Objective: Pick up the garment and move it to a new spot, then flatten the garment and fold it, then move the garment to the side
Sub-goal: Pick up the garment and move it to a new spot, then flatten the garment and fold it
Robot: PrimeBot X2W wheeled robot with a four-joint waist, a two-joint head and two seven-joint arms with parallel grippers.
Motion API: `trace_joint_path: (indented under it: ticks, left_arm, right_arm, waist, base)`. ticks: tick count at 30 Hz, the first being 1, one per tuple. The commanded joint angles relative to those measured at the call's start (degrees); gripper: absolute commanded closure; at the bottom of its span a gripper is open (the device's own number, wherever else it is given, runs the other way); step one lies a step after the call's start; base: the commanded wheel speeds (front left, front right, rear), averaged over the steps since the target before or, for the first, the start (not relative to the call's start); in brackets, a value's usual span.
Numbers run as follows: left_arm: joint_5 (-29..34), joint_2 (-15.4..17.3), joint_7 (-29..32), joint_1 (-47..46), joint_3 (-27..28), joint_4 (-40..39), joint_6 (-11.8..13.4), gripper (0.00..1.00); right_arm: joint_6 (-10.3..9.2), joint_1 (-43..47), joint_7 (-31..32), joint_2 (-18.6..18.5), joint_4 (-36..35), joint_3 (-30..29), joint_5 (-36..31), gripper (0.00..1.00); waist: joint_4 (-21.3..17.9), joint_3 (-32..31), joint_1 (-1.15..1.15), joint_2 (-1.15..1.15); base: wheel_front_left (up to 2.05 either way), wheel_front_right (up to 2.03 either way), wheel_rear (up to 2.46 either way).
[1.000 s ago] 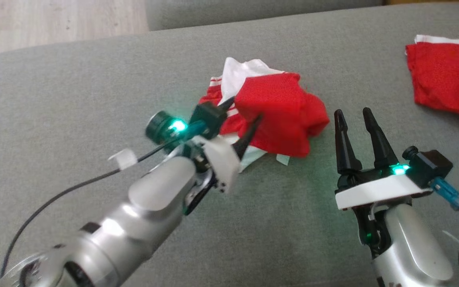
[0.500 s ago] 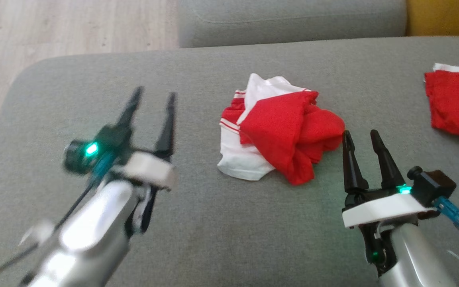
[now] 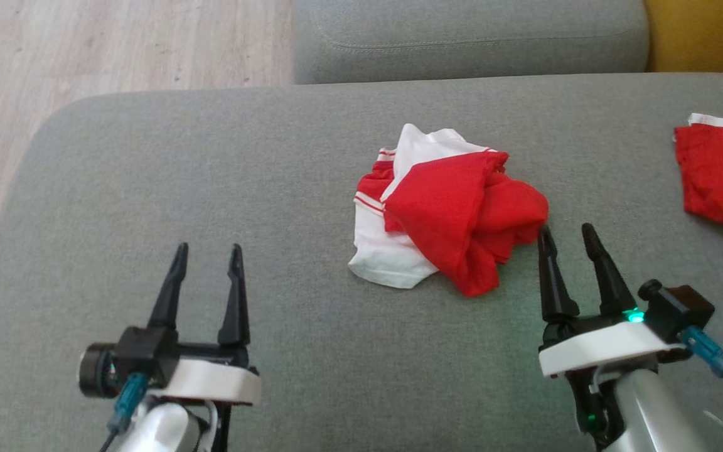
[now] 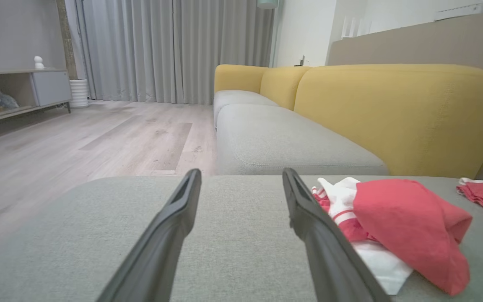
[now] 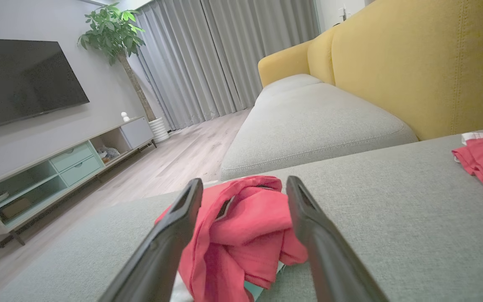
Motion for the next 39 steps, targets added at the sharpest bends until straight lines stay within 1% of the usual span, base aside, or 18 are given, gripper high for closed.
trace_joint_path:
  ticks: [1,8,19,24,31,36,39]
  left_arm:
    - [0.8,-0.3,-0.5,-1.0,3.4,-1.9,-0.5,0.00]
    - [3.2,-3.0,-0.5,1.4,6.4,-1.8,-2.5,0.00]
    - [5.8,-5.2,-0.5,2.1,9.8,-0.1,-5.2,0.00]
    - [6.9,-6.3,-0.5,2.4,10.4,0.6,-6.4,0.00]
    - [7.9,-7.4,-0.5,2.3,10.9,1.1,-7.6,0.00]
    - [8.6,-8.3,-0.5,1.3,11.3,1.7,-8.5,0.00]
    - [8.9,-8.8,-0.5,0.6,11.5,2.3,-9.2,0.00]
  right_arm:
    - [-0.11,-1.3,-0.6,-0.1,-1.9,1.6,0.0,0.00]
    - [-0.11,-1.1,-0.6,-0.1,-1.9,2.3,0.4,0.00]
    - [-0.11,-1.0,-0.6,-0.1,-1.9,2.3,0.5,0.00]
    - [-0.11,-1.0,-0.6,-0.1,-1.7,2.2,0.5,0.00]
    - [-0.11,-1.1,-0.4,-0.1,0.2,3.2,-0.5,0.00]
    - [-0.11,-3.4,2.0,-0.1,3.6,5.4,-2.9,0.00]
    - [-0.11,-5.1,3.8,-0.1,6.0,7.6,-3.2,0.00]
  waist:
    - [-0.3,-0.1,0.00,0.00]
    - [-0.9,0.1,0.00,0.00]
    - [-1.3,0.1,0.00,0.00]
    - [-1.0,-0.1,0.00,0.00]
    - [0.2,0.6,0.00,0.00]
    - [2.1,2.9,0.00,0.00]
    - [3.4,4.3,0.00,0.00]
  base:
    - [0.00,0.00,0.00]
    - [0.00,0.00,0.00]
    - [0.00,0.00,0.00]
    - [0.00,0.00,0.00]
    - [0.00,0.00,0.00]
    - [0.00,0.00,0.00]
    - [0.00,0.00,0.00]
